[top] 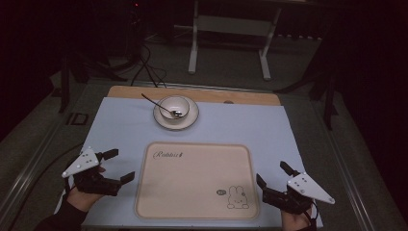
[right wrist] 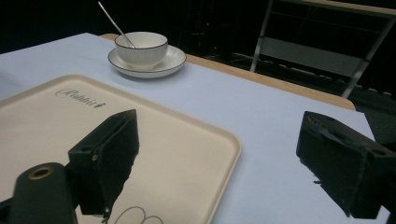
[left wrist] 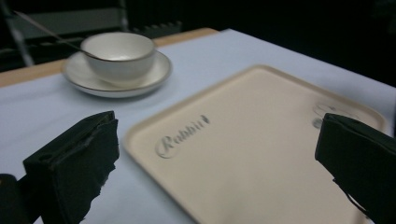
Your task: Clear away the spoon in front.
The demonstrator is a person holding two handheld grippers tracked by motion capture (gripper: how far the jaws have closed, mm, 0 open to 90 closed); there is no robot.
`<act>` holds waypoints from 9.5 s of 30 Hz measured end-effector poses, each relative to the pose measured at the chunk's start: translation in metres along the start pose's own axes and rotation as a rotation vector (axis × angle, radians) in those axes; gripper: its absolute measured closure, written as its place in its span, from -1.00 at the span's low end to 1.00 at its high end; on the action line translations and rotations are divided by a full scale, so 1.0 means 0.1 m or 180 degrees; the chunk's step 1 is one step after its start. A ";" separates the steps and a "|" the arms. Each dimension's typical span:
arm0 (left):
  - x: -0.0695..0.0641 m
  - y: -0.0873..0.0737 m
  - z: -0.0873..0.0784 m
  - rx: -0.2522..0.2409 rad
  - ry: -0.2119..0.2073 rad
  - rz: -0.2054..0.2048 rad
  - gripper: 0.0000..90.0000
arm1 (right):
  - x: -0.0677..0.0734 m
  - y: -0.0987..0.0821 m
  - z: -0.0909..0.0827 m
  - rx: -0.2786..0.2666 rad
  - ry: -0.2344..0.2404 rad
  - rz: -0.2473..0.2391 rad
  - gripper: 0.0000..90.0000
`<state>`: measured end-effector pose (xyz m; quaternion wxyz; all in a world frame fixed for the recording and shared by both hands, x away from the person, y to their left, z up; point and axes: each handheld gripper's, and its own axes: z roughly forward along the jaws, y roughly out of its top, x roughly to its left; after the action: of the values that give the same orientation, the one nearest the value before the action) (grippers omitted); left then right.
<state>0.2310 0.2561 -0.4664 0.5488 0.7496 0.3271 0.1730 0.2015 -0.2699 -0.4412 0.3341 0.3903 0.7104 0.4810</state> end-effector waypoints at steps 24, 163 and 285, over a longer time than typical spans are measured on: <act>-0.09 0.82 0.16 -0.0014 -0.0339 0.0334 -0.97 | 0.06 0.02 -0.02 -0.0059 0.0040 -0.0045 -0.73; 1.38 1.27 1.18 -0.0679 0.0759 -0.1302 1.00 | 0.09 -0.01 0.02 -0.0066 0.0176 -0.0093 -0.72; 0.28 0.65 1.16 0.0897 -0.1758 0.0119 0.94 | 0.13 -0.02 0.05 -0.0026 0.0213 -0.0154 -0.72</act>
<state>0.3422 0.1807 -0.4473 0.5042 0.8429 0.1726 -0.0742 0.1992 -0.2572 -0.4461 0.3232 0.3554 0.7285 0.4884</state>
